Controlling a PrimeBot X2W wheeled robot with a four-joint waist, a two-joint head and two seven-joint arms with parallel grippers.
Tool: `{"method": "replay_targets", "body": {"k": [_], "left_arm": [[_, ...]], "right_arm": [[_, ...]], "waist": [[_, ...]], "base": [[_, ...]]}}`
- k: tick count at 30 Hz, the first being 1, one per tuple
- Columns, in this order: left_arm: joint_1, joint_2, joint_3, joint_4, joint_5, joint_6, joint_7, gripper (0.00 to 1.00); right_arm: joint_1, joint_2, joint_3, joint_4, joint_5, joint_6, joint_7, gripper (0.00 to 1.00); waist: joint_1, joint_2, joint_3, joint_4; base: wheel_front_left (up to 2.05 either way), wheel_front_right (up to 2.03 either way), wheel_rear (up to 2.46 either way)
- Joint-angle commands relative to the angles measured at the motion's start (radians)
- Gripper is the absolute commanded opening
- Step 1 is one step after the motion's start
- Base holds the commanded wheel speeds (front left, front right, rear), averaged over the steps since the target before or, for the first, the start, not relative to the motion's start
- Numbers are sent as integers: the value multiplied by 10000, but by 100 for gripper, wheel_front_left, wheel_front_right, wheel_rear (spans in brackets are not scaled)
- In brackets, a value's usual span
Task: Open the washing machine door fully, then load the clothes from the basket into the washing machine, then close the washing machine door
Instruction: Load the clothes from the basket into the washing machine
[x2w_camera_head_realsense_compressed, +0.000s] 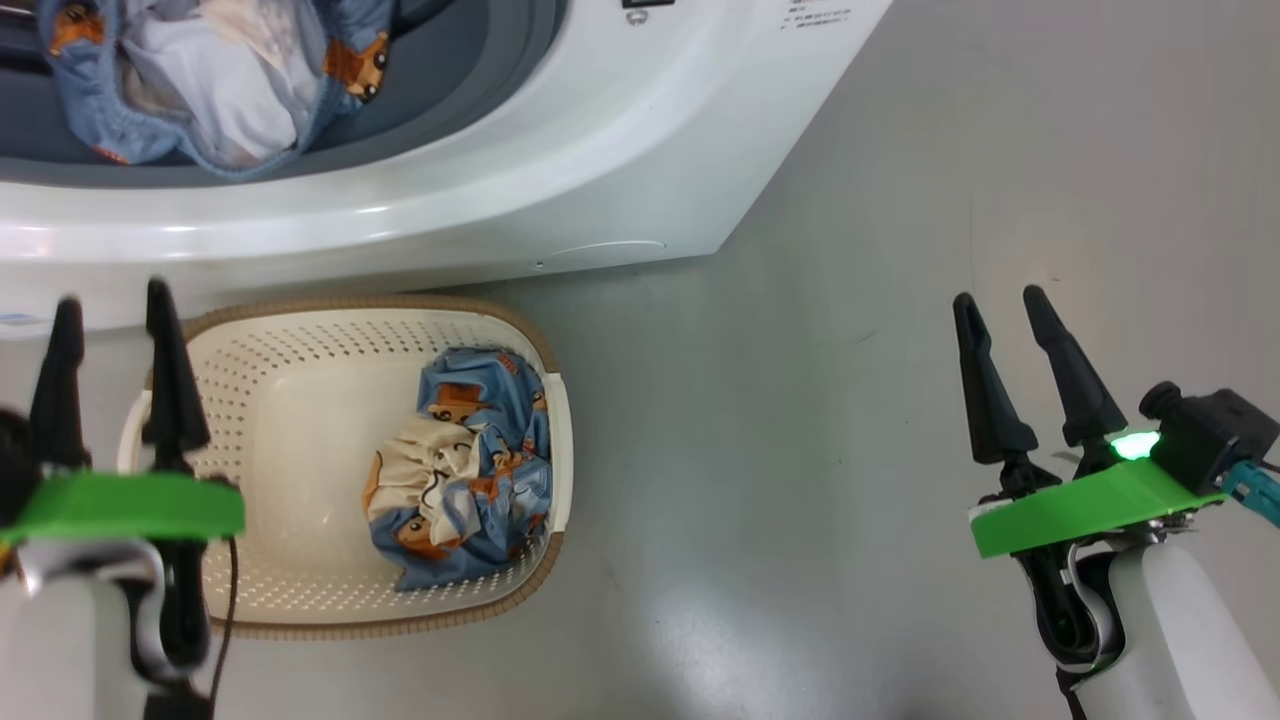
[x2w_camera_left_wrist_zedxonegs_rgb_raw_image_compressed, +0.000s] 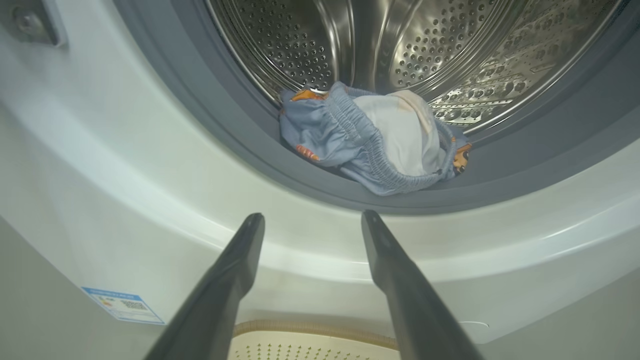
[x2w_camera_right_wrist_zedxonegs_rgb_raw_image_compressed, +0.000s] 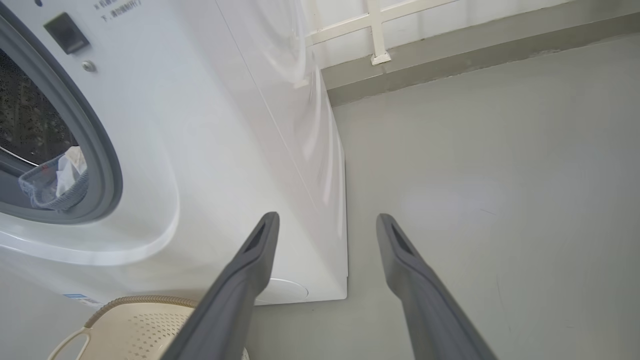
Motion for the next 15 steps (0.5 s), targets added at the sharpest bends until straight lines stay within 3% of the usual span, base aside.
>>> {"method": "replay_targets", "body": {"k": [1, 8, 15], "left_arm": [[368, 203, 403, -406, 85, -25, -51, 100], [1528, -156, 784, -1360, 178, -25, -51, 100], [1536, -208, 747, -1488, 195, -25, -51, 100]], "right_arm": [[333, -60, 177, -223, 2, 25, -74, 100], [407, -64, 231, -168, 0, 25, -74, 100], [435, -64, 215, -204, 2, 25, -74, 100]], "waist": [[0, 0, -43, -1], [0, 0, -188, -70], [0, 0, -190, -78]], "base": [[0, 0, 0], [0, 0, 0], [0, 0, 0]]}}
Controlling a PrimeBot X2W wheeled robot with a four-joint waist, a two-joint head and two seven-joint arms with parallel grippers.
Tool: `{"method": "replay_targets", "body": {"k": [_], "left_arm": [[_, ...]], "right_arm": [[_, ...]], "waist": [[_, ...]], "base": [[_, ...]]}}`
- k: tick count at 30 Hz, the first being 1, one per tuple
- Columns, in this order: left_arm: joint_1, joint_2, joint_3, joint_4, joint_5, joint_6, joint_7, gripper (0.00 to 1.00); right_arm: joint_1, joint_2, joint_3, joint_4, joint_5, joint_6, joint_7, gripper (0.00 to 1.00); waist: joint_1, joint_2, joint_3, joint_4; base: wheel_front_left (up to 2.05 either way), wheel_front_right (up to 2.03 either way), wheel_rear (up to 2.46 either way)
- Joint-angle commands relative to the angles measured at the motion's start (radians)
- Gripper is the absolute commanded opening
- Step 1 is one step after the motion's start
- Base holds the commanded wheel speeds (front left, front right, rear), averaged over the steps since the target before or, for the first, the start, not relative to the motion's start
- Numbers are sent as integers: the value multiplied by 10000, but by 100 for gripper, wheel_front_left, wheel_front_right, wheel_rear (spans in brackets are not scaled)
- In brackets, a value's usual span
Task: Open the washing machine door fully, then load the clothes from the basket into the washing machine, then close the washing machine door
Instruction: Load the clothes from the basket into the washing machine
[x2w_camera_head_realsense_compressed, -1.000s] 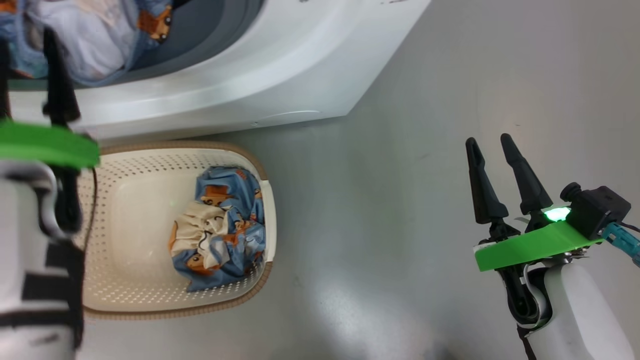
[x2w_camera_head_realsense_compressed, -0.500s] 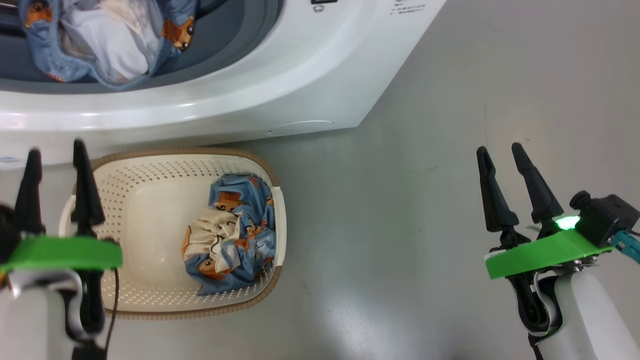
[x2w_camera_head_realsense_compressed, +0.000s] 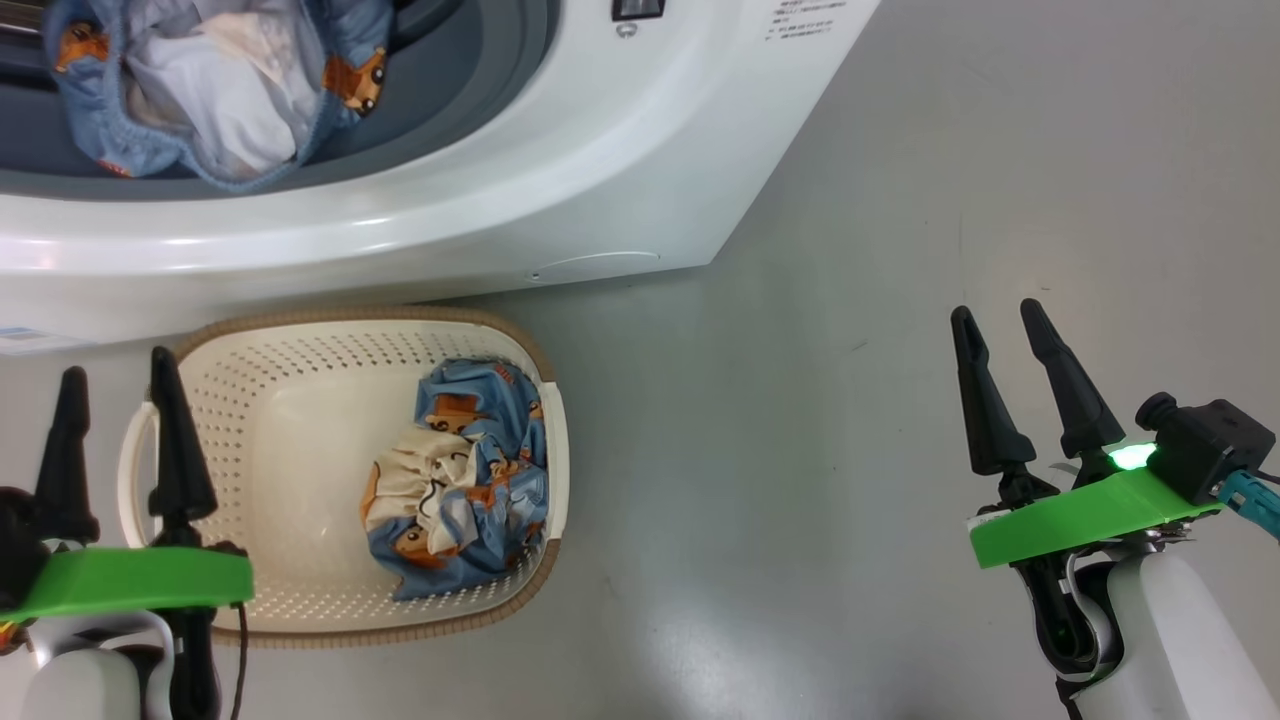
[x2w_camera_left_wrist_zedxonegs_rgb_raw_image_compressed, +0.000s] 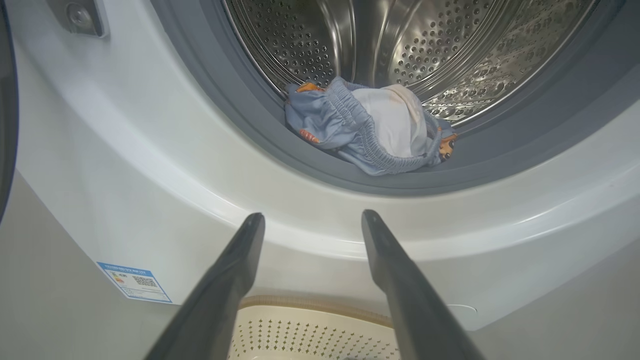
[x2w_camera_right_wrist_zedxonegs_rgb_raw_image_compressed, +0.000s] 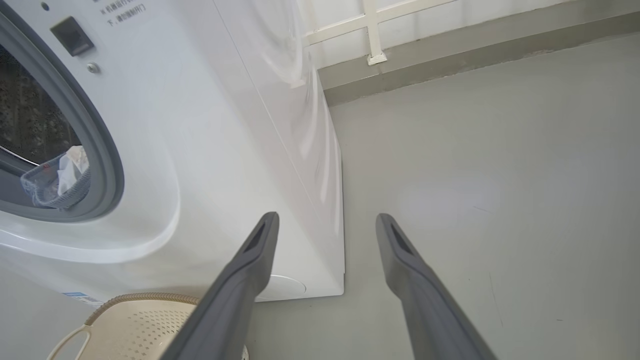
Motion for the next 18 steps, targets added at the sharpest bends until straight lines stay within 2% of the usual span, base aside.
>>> {"method": "replay_targets", "body": {"k": [1, 12, 18], "left_arm": [[-50, 237, 227, -184, 78, -25, -51, 100], [-2053, 927, -584, 605, -212, -25, -51, 100], [-3172, 1247, -1032, 1525, -235, -25, -51, 100]], "right_arm": [[253, -58, 189, -238, 0, 25, -74, 100], [92, -15, 224, -261, -30, 25, -74, 100], [-37, 51, 298, -252, -2, 25, -74, 100]], "waist": [[-1, -1, 47, 18], [-1, -1, 323, 123], [-1, -1, 437, 51]], "base": [[0, 0, 0], [0, 0, 0], [0, 0, 0]]}}
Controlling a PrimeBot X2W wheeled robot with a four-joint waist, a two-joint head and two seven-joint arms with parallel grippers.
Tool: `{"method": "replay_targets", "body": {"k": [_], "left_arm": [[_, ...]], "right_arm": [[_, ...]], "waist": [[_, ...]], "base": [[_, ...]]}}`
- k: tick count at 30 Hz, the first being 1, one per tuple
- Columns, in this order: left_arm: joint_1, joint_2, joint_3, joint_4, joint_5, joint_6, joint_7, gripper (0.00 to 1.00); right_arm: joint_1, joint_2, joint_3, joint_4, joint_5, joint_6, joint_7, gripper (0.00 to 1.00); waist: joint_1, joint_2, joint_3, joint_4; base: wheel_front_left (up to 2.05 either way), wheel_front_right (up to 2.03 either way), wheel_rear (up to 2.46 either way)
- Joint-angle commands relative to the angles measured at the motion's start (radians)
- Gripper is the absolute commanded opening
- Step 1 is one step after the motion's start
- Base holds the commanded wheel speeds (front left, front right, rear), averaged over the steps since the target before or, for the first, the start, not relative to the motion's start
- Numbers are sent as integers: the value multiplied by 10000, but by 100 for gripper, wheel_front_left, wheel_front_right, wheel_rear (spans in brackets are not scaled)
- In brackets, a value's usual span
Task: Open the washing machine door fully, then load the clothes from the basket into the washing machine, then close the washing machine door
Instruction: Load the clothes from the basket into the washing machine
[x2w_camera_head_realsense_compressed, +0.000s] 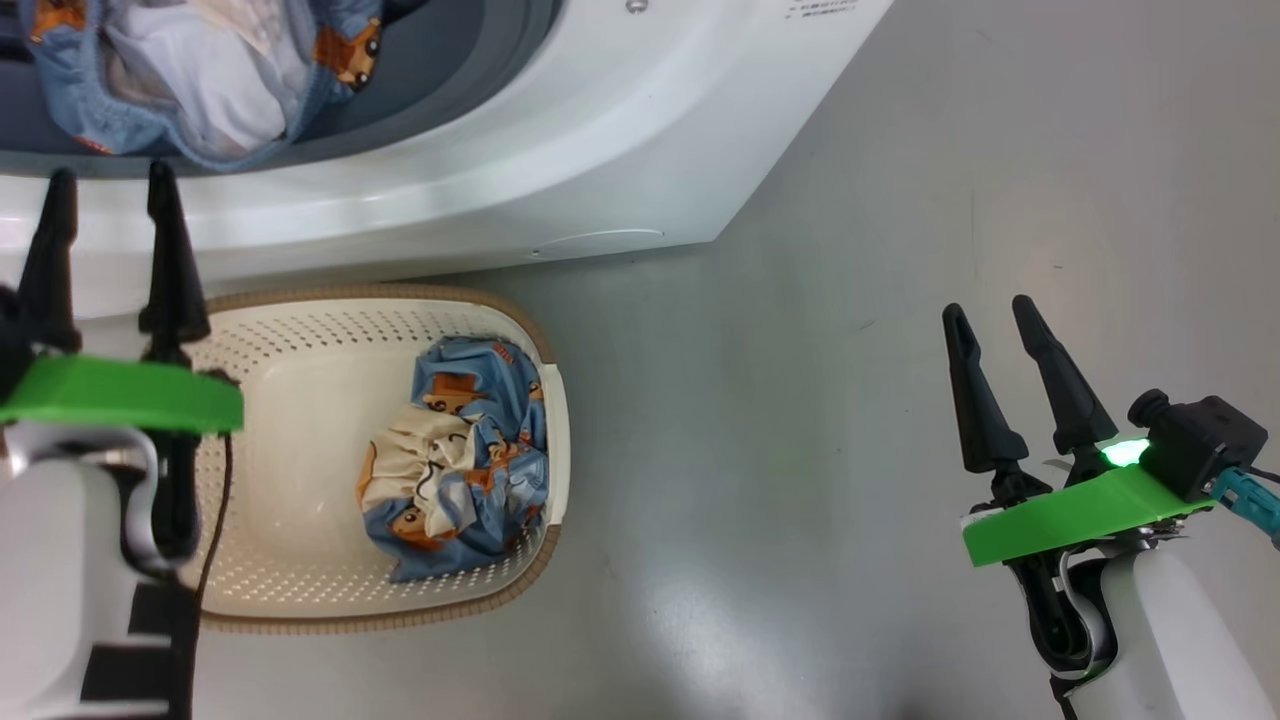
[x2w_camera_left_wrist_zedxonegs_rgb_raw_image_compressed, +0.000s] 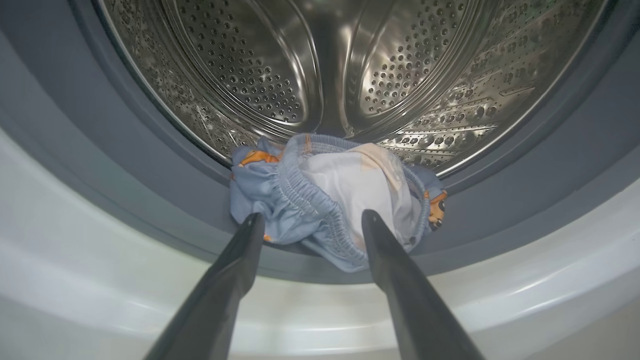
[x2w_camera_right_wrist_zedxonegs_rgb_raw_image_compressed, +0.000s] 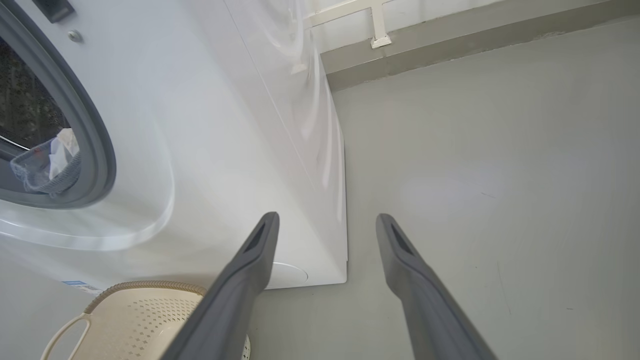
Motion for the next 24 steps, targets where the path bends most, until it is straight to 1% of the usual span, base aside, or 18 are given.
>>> {"method": "replay_targets", "body": {"k": [1, 9, 14, 18, 19, 20, 21, 22, 24], "left_arm": [[-459, 408, 96, 237, -106, -25, -51, 100], [-1650, 464, -481, 1903, -156, -25, -51, 100], [-2191, 529, -556, 2822, -46, -25, -51, 100], [-2513, 554, -578, 3217, -48, -25, -51, 100], [-2591, 562, -580, 3301, -52, -25, -51, 87], [-2671, 572, -586, 3376, -50, -25, -51, 51], [-2755, 581, -593, 3445, -44, -25, -51, 30], [-2839, 586, -608, 3513, -39, -25, -51, 0], [-3002, 596, -651, 3620, -25, -25, -51, 0]], "right_arm": [[-20, 29, 208, -225, 47, 25, -74, 100], [-161, 120, 210, -238, 62, 25, -74, 100], [-212, 166, 186, -251, 66, 25, -74, 100], [-221, 193, 155, -265, 65, 25, -74, 100], [-221, 197, 147, -268, 65, 25, -74, 100], [-221, 202, 143, -272, 64, 25, -74, 100], [-221, 205, 139, -276, 63, 25, -74, 100], [-223, 208, 133, -280, 63, 25, -74, 100], [-227, 214, 133, -284, 61, 25, -74, 100]], "waist": [[-1, 0, 60, -34], [-1, 0, 256, -109], [-1, 0, 330, -149], [-1, 0, 363, -150], [-1, 0, 369, -149], [-1, 0, 374, -148], [-1, 0, 379, -145], [-1, 0, 383, -142], [-1, 0, 379, -149]], "base": [[0, 0, 0], [0, 0, 0], [0, 0, 0], [0, 0, 0], [0, 0, 0], [0, 0, 0], [0, 0, 0], [0, 0, 0], [0, 0, 0]]}}
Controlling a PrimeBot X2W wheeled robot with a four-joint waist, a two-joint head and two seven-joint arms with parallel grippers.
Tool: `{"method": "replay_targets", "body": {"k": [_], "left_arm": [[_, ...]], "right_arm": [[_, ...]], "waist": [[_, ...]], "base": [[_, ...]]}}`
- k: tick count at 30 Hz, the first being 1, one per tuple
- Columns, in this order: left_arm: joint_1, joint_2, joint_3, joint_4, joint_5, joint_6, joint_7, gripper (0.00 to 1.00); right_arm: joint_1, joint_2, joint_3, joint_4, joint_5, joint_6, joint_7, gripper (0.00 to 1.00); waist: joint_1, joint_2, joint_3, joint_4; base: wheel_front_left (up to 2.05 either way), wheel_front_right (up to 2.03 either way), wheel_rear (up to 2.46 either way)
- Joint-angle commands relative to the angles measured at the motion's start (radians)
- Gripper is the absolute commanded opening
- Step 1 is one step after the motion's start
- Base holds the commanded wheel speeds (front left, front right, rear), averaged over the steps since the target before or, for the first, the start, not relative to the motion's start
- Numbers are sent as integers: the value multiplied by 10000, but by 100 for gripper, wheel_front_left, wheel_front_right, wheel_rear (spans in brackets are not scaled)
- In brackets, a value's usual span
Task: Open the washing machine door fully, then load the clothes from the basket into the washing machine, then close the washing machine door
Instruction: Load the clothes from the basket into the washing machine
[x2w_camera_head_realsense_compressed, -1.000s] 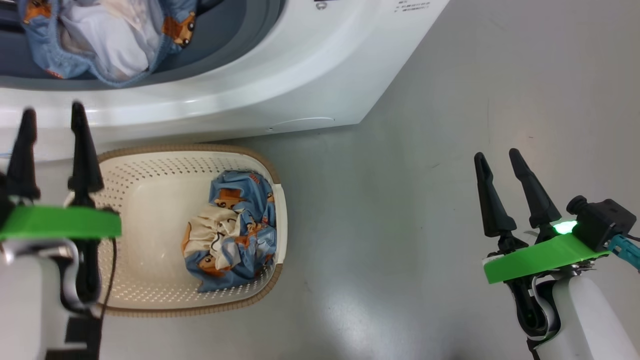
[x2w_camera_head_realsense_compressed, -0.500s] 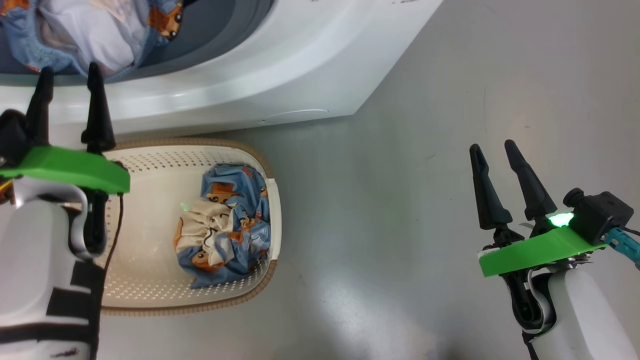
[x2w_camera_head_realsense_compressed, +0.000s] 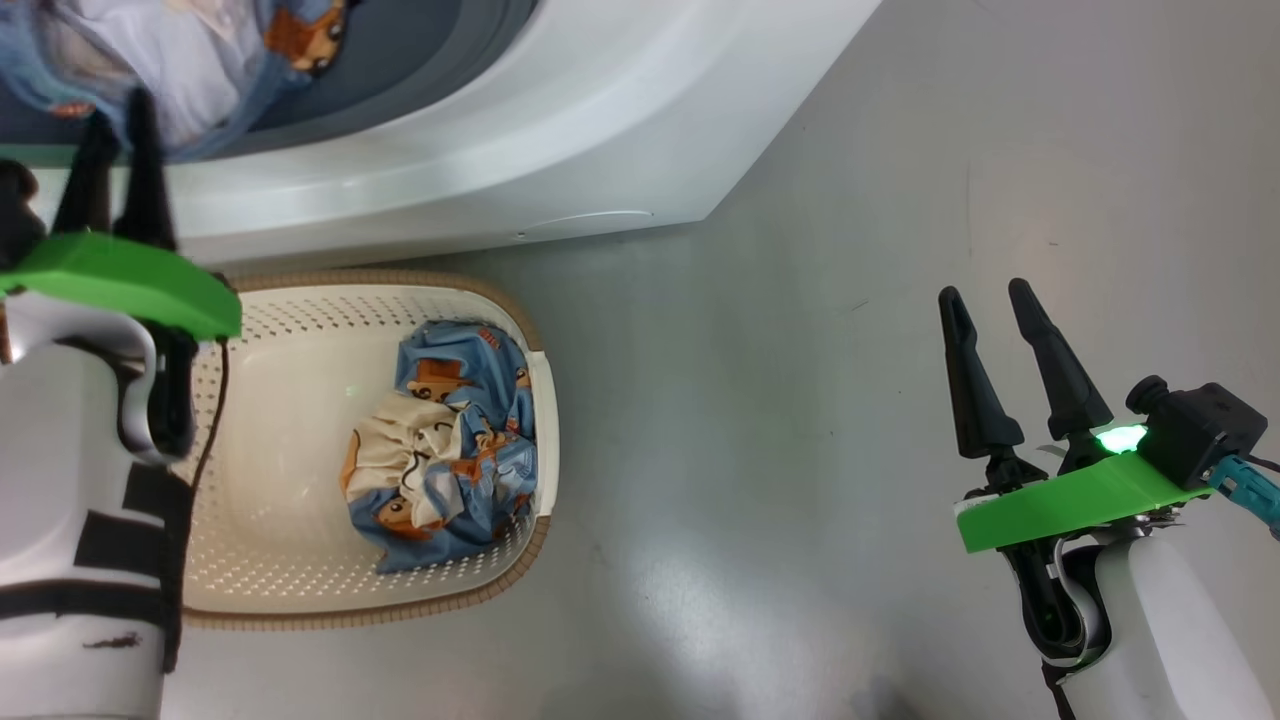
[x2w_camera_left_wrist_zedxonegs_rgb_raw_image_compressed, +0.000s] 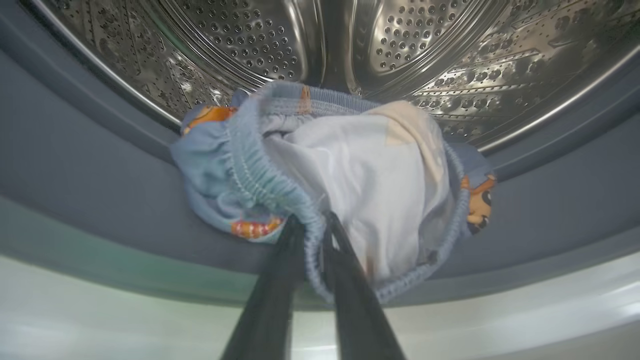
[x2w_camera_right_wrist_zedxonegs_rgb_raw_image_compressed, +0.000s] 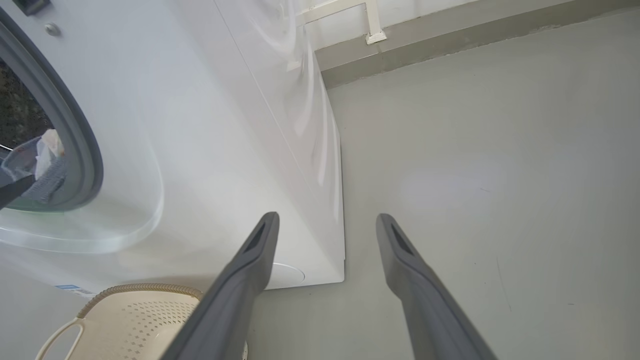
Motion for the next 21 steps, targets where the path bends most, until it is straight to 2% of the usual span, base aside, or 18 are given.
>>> {"method": "replay_targets", "body": {"k": [1, 10, 18, 21], "left_arm": [[-225, 484, 149, -117, 52, -25, -51, 0], [-1179, 543, -429, 192, -98, -25, -51, 0], [-3072, 864, -1203, 1386, -790, -25, -51, 0], [-3771, 1115, -1201, 1283, -837, -25, -51, 0]], "right_arm": [[2, 58, 166, -253, 60, 25, -74, 100], [36, 137, 240, -231, 85, 25, -74, 100], [-58, 244, 485, -177, 143, 25, -74, 100], [-117, 285, 555, -186, 165, 25, -74, 100]], "waist": [[-1, -1, -12, -8], [-1, -1, -68, -120], [-1, -1, 1, -424], [-1, -1, 99, -558]], "base": [[0, 0, 0], [0, 0, 0], [0, 0, 0], [0, 0, 0]]}}
